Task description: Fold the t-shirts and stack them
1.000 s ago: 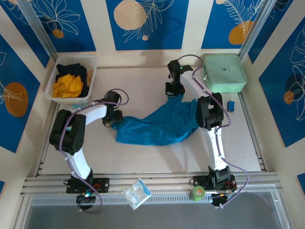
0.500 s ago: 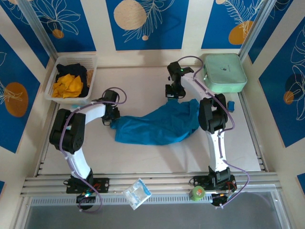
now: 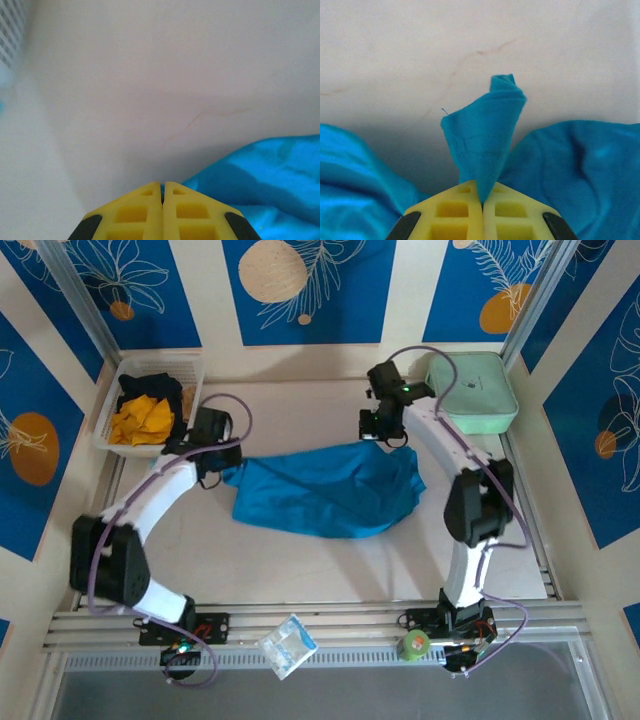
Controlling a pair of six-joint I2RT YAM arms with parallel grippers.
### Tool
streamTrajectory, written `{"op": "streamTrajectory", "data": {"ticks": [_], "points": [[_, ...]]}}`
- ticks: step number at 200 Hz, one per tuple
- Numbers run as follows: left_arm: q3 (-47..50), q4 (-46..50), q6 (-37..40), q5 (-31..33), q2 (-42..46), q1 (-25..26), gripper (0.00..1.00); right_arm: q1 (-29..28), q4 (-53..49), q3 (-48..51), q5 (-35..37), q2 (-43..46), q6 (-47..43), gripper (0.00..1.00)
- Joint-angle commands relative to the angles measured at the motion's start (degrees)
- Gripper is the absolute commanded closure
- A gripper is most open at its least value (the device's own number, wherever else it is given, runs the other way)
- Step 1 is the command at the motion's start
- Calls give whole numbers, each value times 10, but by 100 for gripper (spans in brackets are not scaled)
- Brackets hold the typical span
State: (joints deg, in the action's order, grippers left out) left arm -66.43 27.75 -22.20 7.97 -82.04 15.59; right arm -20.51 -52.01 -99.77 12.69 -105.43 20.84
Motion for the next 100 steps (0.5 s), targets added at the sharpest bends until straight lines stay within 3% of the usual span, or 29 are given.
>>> {"op": "streamTrajectory", "data": {"ticks": [1, 45, 100], "points": [[-24, 58, 37, 15, 58, -4, 100, 0, 21, 35, 9, 70, 15, 100], [-10, 93, 48, 12, 136, -4, 100, -5, 32, 79, 15, 172, 28, 100], [-21, 120, 51, 5, 170, -4, 100, -20, 28, 80, 40, 267, 34, 100]]}}
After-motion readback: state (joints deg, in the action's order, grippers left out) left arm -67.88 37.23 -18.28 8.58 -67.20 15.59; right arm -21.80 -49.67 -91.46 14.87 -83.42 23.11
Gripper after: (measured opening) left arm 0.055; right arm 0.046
